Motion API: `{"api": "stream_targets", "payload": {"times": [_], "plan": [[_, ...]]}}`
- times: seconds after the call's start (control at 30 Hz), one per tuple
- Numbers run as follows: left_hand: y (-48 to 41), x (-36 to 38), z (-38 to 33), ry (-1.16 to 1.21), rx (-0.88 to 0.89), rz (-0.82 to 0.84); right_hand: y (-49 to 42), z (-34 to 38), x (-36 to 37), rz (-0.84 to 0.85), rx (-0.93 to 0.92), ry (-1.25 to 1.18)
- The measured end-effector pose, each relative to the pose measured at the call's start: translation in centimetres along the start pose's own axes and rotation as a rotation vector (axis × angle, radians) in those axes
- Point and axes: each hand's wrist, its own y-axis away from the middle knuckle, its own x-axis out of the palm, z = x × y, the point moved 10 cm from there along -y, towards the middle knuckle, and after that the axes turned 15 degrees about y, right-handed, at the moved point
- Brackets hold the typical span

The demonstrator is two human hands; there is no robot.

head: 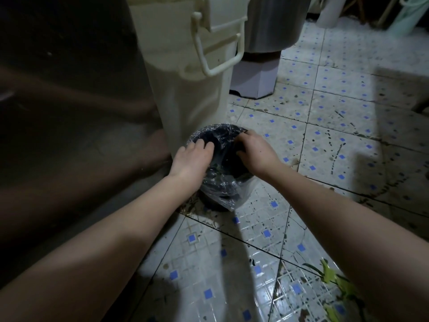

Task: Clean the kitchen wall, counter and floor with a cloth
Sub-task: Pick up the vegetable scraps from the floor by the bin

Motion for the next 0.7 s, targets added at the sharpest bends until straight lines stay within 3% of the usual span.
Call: {"api": "stream_targets", "payload": {"times": [0.3, 0.7], "plan": [[-0.4, -0.4, -3.1, -0.022, 0.083, -0.073, 3.3, -3.6, -0.9, -0.088, -0.01, 0.293], [0.0, 1.7, -14.2, -0.024, 0.366, -0.049, 13.2, -12.4, 2.2, 0.103, 0.122, 0.285]]}}
